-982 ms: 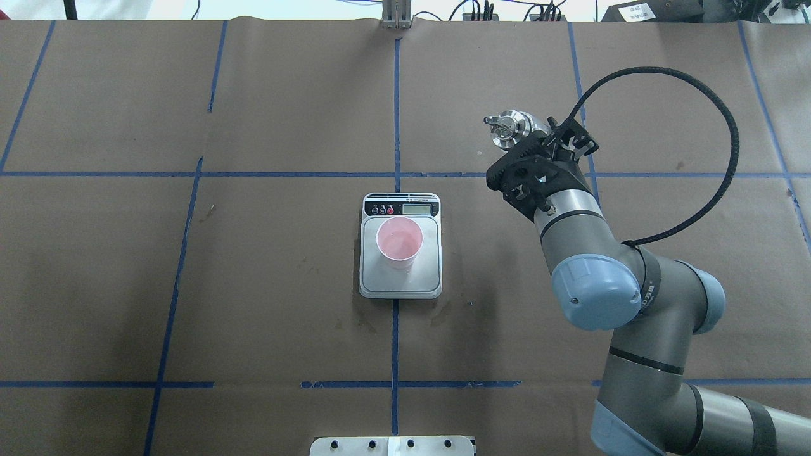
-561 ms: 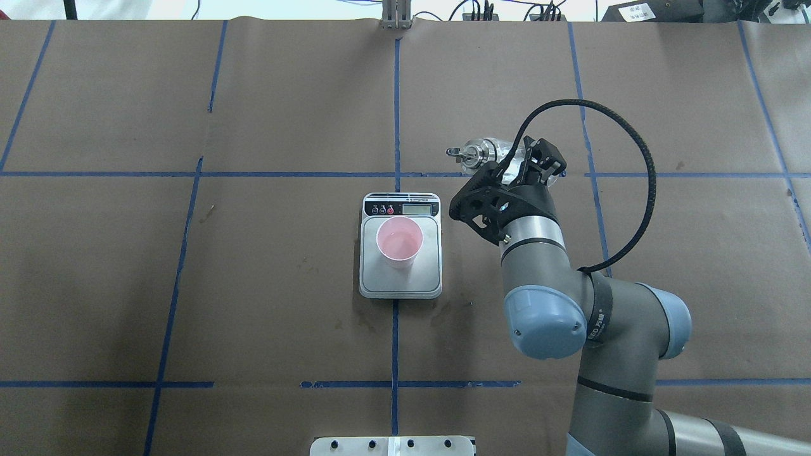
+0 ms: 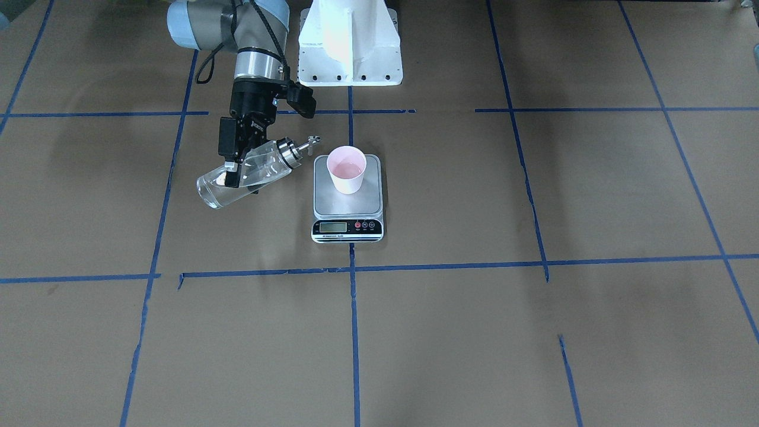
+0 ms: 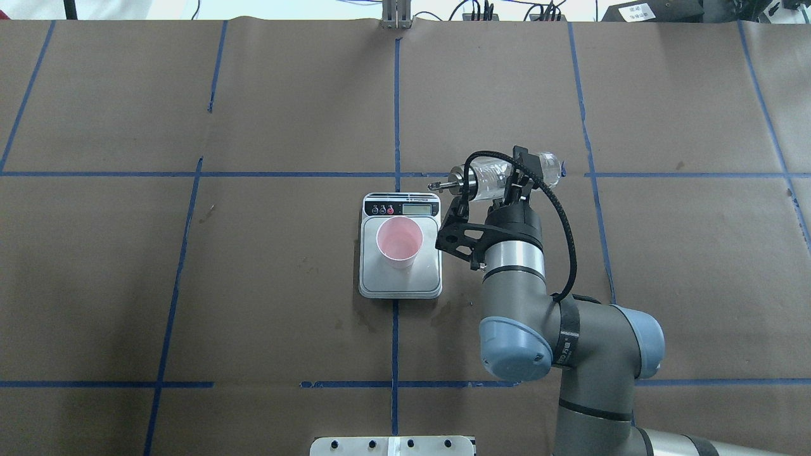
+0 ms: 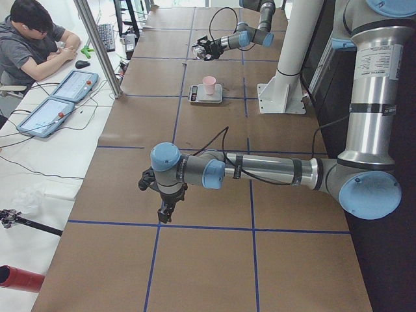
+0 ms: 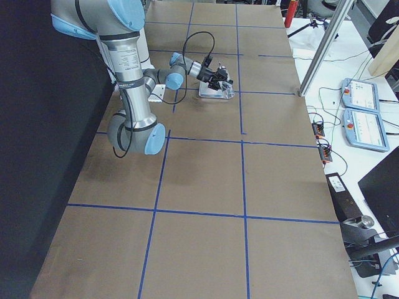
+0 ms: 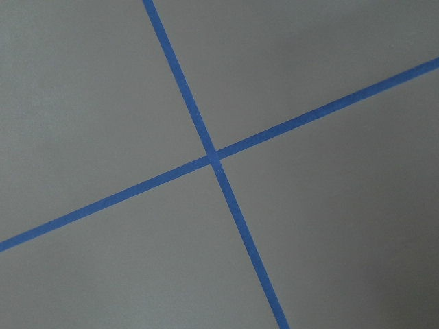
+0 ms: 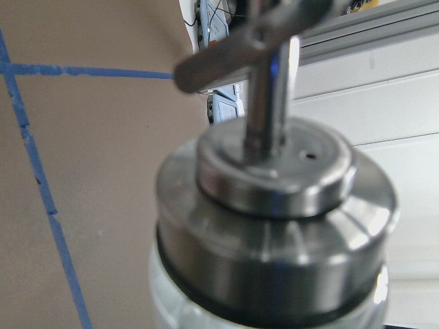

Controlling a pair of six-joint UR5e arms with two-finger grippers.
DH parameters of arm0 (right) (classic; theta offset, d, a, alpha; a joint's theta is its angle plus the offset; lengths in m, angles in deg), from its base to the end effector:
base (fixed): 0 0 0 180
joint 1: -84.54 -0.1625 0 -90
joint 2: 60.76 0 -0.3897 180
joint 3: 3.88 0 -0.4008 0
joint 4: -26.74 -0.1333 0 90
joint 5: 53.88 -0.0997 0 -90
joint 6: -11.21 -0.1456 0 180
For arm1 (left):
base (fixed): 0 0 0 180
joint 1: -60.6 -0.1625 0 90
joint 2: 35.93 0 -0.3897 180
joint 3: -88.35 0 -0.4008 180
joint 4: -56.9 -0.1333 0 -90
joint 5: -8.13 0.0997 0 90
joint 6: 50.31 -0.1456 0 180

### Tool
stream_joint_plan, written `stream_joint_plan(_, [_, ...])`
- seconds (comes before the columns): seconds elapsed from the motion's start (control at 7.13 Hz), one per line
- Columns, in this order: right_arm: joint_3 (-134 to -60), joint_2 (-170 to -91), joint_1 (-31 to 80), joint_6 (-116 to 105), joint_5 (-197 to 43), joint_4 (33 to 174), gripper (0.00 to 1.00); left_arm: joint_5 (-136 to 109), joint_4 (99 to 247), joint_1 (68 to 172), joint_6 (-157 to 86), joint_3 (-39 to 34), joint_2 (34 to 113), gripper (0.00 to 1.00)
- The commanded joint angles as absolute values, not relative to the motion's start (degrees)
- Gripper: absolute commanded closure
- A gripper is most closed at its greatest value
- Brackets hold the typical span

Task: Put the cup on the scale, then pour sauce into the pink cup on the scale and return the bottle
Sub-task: 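Tilt the dispenser with the right gripper to pour into the cup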

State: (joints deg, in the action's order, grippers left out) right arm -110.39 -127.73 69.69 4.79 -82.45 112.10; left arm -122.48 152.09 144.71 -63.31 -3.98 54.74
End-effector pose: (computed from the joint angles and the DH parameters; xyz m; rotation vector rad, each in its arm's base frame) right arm -0.4952 -0.4015 0.2464 1.2033 0.3197 -0.6323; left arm 0.0150 -0.5204 0.6264 0.1816 0.7017 0.3659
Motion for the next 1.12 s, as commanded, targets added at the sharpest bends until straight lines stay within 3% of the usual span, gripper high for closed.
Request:
stream_joint_plan(0.0, [-108.48,-126.51,71.01,8.55,-76.31,115.67,1.00,-122.48,152.09,144.71,-63.31,-3.67,54.78,0.00])
stream_joint_plan(0.98, [-108.39,-125.27,72.94,16.89,-66.99,125.00,1.00,-122.74,151.91,144.80,-63.31,-3.93,54.78,0.00])
